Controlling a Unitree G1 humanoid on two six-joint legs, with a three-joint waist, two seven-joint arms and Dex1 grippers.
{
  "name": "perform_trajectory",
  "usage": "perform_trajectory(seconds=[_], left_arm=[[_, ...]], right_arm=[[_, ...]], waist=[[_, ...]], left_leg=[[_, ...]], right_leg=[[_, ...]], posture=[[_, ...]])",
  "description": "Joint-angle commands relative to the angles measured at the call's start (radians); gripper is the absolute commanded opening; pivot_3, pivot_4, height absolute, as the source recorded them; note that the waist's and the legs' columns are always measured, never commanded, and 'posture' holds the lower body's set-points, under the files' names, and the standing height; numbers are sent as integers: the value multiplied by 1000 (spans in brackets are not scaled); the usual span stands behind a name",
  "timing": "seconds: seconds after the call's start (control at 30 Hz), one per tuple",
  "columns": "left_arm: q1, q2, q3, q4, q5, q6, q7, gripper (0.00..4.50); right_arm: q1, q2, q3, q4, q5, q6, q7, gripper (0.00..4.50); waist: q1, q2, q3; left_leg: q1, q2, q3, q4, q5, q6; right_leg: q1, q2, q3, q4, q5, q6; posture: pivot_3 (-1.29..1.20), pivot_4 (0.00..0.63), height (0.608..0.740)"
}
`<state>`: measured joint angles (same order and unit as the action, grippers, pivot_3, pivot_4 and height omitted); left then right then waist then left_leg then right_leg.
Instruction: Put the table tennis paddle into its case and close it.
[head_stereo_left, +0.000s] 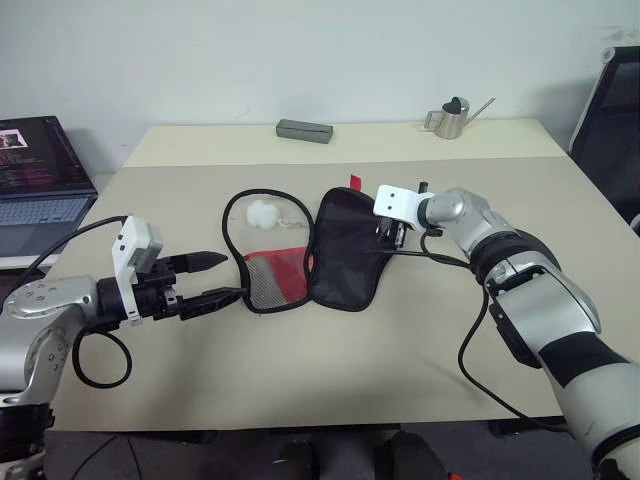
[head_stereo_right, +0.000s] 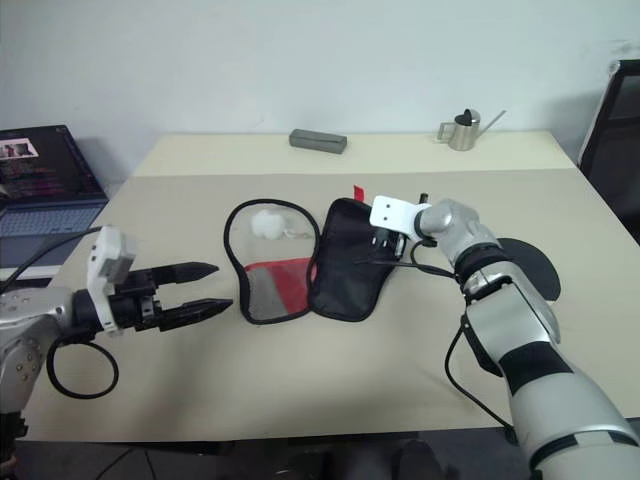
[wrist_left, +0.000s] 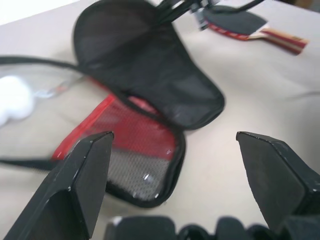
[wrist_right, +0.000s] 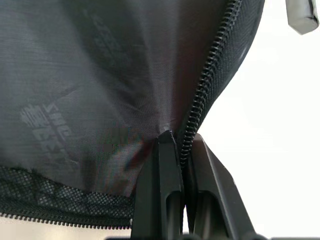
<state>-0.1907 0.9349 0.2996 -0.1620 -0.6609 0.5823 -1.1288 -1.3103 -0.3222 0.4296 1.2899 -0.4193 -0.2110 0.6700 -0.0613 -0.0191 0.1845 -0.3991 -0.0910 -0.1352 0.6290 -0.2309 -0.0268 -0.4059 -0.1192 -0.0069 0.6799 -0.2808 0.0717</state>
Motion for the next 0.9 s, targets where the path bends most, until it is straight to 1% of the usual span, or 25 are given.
perform_trajectory(seconds=[0.03,0.27,0.5,0.6,0.73,0.83,0.9], left_arm=[[-21,7,6,-32,-16,3,-8,4294],[-43,8,-12,-22,-12,4,-11,4294],[-52,8,-19,-21,-11,4,-9,4294],[-51,4,-21,-24,-10,4,-5,4294],[-48,2,-24,-27,-11,4,-3,4294],[-49,-1,-28,-24,-8,1,-2,4294],[-51,-3,-30,-22,-7,-1,-1,4294]], right_arm=[[-41,-5,19,0,-45,-47,-24,38],[-81,-16,75,24,-145,-100,-103,38],[-107,2,86,44,-186,-105,-158,38],[-96,19,73,51,-186,-73,-177,38],[-78,45,19,55,-139,-31,-168,38],[-71,50,7,56,-134,-6,-186,714],[-68,51,-1,55,-131,5,-205,1361]], waist=[[-1,0,0],[-3,0,0],[-5,0,0],[-5,0,0],[-9,0,0],[-15,0,0],[-18,0,0]], left_leg=[[0,0,0,0,0,0],[0,0,0,0,0,0],[0,0,0,0,0,0],[0,0,0,0,0,0],[0,0,0,0,0,0],[0,0,0,0,0,0],[0,0,0,0,0,0]], right_leg=[[0,0,0,0,0,0],[0,0,0,0,0,0],[0,0,0,0,0,0],[0,1,1,0,0,0],[0,1,1,0,0,0],[0,1,1,0,0,0],[0,1,1,0,0,0]], posture=[[0,150,740],[0,150,740],[0,150,740],[0,150,740],[0,150,740],[0,150,740],[0,150,740]])
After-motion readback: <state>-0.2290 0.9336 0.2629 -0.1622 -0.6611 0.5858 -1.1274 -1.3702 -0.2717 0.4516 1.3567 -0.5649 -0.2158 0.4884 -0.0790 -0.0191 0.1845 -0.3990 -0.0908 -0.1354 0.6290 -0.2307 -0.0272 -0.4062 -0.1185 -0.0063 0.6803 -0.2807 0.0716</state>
